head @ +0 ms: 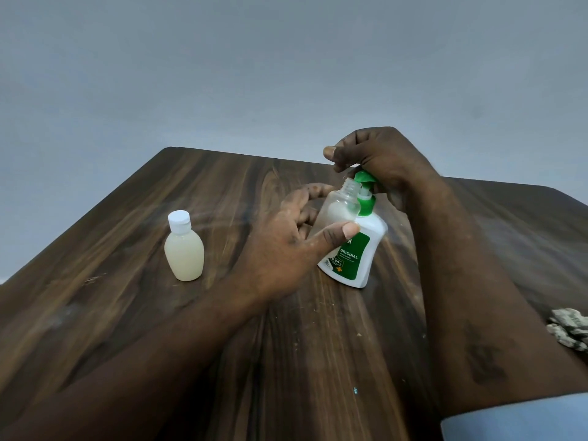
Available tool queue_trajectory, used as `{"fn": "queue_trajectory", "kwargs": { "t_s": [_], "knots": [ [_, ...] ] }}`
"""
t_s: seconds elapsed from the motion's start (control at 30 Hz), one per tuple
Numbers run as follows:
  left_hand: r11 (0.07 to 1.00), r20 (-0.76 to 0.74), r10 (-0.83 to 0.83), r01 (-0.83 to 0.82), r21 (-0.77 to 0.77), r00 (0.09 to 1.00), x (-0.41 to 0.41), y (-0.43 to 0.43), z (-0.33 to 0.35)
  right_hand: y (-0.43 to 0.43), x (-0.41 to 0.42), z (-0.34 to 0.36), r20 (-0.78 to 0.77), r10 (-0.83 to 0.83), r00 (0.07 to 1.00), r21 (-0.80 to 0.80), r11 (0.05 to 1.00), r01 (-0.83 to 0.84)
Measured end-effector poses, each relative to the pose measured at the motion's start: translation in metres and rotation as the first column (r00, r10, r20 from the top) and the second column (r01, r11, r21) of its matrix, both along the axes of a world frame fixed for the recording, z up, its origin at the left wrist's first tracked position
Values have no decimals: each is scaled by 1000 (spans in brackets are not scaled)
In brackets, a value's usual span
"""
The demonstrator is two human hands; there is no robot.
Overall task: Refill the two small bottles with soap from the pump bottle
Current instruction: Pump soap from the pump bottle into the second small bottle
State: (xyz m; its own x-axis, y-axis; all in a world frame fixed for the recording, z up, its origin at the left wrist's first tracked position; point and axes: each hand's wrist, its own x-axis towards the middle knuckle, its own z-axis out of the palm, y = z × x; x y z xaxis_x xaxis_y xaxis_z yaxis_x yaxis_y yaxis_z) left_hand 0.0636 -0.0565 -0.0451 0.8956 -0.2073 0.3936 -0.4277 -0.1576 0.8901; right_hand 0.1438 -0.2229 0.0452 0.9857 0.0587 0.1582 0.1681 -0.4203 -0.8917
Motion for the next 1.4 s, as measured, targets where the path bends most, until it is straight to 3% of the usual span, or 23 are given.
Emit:
{"fn": "queue_trajectory", "kwargs": {
  "t_s": [0.33,0.77,1.13,1.4],
  "knots": [
    [942,-156,-115,57,-332,981,-1,0,-4,-3,7,-3,-4,-31,1000,-33,999,31],
    [913,-177,-204,122,-390,963,5,5,-16,0,8,-2,12,-19,1000,-132,991,21],
    [818,-215,-368,205,-537,905,5,12,-16,2,11,-6,-56,-4,998,-118,993,-3],
    [806,-222,-400,226,-547,889,4,12,-16,2,12,-5,35,-34,999,-142,989,39]
  ]
}}
